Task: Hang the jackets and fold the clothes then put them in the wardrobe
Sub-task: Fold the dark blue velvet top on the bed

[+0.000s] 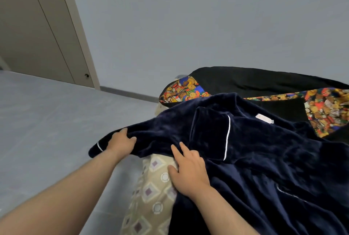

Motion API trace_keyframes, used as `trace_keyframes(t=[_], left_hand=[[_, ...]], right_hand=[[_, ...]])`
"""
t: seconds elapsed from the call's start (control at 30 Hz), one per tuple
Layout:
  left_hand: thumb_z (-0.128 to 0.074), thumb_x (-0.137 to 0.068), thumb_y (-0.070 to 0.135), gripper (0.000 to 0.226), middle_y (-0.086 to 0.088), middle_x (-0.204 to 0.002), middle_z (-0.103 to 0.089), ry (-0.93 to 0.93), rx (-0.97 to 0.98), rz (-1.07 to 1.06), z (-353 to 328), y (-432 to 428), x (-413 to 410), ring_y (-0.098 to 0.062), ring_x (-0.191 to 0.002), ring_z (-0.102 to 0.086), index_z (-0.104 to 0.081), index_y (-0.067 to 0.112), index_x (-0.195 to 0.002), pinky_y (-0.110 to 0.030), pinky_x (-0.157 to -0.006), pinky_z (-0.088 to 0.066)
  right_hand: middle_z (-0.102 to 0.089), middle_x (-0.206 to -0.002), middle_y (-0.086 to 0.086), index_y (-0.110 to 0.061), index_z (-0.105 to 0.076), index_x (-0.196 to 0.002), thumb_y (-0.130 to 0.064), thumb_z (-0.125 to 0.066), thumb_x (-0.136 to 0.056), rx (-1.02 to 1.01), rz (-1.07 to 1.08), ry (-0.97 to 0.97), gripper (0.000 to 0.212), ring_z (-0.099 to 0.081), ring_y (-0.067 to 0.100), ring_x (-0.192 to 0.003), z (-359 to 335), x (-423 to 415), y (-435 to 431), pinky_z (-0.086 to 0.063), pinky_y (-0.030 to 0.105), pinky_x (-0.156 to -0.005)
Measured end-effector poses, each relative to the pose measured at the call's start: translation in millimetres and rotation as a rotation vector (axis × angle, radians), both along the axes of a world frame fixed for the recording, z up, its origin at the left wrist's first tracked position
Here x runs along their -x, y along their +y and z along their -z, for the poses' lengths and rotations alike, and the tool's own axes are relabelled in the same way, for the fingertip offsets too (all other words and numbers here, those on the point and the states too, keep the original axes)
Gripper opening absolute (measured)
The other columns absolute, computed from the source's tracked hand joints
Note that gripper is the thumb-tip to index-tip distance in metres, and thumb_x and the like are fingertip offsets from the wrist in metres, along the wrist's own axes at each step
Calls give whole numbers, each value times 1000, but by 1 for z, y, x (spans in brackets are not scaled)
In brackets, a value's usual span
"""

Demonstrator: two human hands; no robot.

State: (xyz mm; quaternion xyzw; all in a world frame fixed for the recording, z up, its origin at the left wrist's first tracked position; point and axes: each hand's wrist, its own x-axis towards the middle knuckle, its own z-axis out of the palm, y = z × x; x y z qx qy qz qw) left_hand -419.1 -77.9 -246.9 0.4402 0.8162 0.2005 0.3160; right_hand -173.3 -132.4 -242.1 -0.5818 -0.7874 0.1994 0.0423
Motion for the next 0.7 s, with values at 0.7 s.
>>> trace_keyframes(t=[0.7], left_hand=[[-59, -94, 30, 20, -8, -117, -66, -1520, -422, -1066, -28, 30, -17, -27, -87, -61, -64, 13, -103, -36, -80, -49]], right_hand=[[-10, -166, -9, -36, -16, -157, -64, -19, -91, -84, 33, 66, 71, -25, 15, -137, 10, 3, 10, -24, 37, -114]])
